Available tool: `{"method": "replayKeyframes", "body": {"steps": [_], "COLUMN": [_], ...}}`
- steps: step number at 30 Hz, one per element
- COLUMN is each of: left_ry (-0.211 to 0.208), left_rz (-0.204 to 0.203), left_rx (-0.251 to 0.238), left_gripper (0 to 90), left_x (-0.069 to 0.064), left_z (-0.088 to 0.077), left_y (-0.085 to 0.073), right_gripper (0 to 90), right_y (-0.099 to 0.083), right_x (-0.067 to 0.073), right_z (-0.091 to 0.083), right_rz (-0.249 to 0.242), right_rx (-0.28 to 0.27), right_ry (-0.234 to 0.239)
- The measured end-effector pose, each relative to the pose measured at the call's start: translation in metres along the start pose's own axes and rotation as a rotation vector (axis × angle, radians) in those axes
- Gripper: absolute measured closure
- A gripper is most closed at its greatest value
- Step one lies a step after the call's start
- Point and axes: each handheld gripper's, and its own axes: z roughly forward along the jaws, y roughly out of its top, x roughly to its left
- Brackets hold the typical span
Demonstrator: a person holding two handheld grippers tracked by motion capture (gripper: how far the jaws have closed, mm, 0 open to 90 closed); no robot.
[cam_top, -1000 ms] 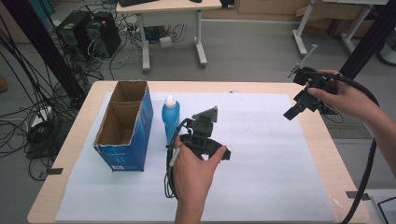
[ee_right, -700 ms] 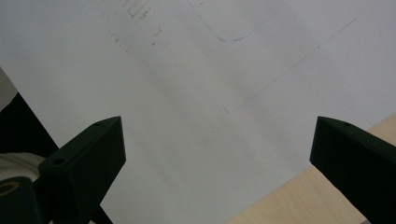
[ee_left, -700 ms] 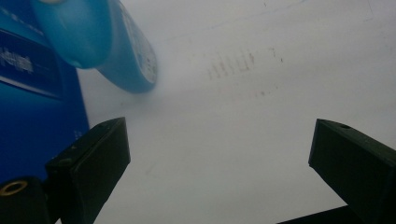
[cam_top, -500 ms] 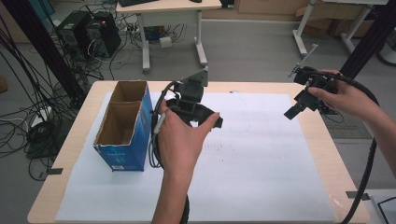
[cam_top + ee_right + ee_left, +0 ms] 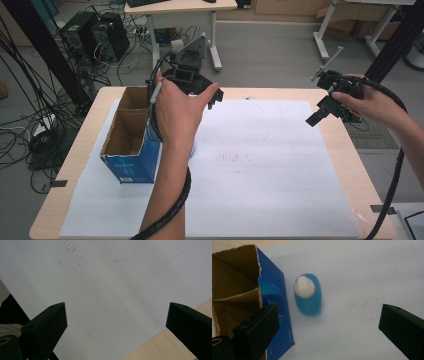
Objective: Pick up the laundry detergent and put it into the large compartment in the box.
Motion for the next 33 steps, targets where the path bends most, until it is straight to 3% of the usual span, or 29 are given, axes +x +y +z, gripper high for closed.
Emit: {"method": "replayKeyframes", "body": {"steps": [13,29,33], "left_ry": [0.019,0.044,0.033], "left_rz": [-0.033,-0.058,-0.065], "left_rx": [0.066,0.132,0.15], "left_gripper": [3.9,4.1,4.1], "left_x": [0.013,0.016,0.019], "left_z": [0.038,0.079,0.089], "left_y": [0.034,0.047,0.047], "right_gripper": [3.4,3.4,3.5], "right_y": [0.0,0.002,0.003], "right_x": [-0.003,-0.009,-0.009], "right_z": [0.002,0.006,0.007], "right_rz": [-0.004,0.004,0.0], "right_rx": [0.009,0.022,0.023], "right_ry": [0.004,0.0,0.0]}}
